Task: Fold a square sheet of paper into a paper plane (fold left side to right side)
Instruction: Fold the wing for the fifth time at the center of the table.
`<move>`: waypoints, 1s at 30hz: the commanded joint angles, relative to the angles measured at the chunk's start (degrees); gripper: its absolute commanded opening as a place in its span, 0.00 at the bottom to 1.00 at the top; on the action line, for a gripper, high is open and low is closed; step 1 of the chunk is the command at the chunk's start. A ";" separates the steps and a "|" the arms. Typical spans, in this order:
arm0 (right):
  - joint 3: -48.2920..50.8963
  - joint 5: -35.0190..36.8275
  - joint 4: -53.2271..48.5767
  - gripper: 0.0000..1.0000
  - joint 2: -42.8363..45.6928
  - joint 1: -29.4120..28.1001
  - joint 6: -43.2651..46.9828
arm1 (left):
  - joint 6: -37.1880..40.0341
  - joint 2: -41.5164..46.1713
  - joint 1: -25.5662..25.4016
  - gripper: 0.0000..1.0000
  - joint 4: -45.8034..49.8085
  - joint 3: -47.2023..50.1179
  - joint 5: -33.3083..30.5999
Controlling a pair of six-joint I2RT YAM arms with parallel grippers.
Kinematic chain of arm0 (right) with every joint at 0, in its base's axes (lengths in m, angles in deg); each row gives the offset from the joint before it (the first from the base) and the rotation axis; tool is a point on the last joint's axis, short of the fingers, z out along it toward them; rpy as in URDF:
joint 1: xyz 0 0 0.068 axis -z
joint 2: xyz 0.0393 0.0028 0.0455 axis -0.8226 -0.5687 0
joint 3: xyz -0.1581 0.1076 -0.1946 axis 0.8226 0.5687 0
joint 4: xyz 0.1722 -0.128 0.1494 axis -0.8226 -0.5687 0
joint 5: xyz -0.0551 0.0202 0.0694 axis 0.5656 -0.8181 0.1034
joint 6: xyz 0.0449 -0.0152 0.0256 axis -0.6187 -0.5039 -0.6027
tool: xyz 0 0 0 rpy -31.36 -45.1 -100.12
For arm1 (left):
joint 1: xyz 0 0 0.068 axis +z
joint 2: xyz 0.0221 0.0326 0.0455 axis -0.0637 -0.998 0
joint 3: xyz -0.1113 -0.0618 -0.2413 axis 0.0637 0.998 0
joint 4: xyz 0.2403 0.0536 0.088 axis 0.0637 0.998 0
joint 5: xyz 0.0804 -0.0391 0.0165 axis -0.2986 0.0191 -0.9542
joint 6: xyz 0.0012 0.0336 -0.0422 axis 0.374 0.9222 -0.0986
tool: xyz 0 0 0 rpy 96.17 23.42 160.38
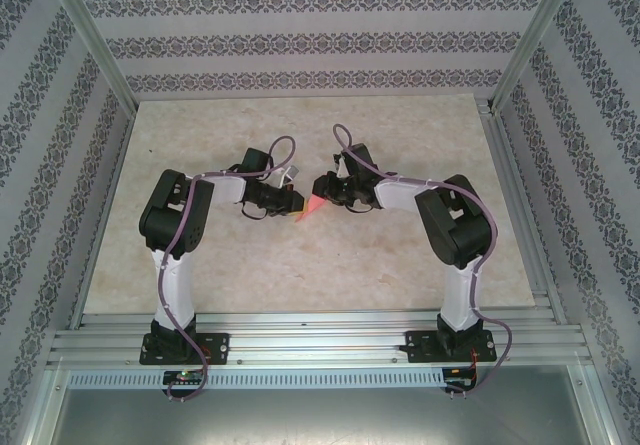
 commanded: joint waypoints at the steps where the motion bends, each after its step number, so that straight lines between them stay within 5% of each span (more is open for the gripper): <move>1: -0.68 -0.15 1.69 0.27 -1.49 0.30 -1.07 | 1.77 2.78 0.40 0.21 1.66 -0.37 0.39; 7: -0.43 -0.23 1.85 0.27 -1.10 0.57 -1.07 | 6.70 8.18 0.45 0.38 4.21 2.82 -5.72; 30: -0.58 -0.09 0.64 0.27 -1.03 0.63 -0.79 | 16.86 7.60 -9.02 0.40 15.07 -2.41 -27.82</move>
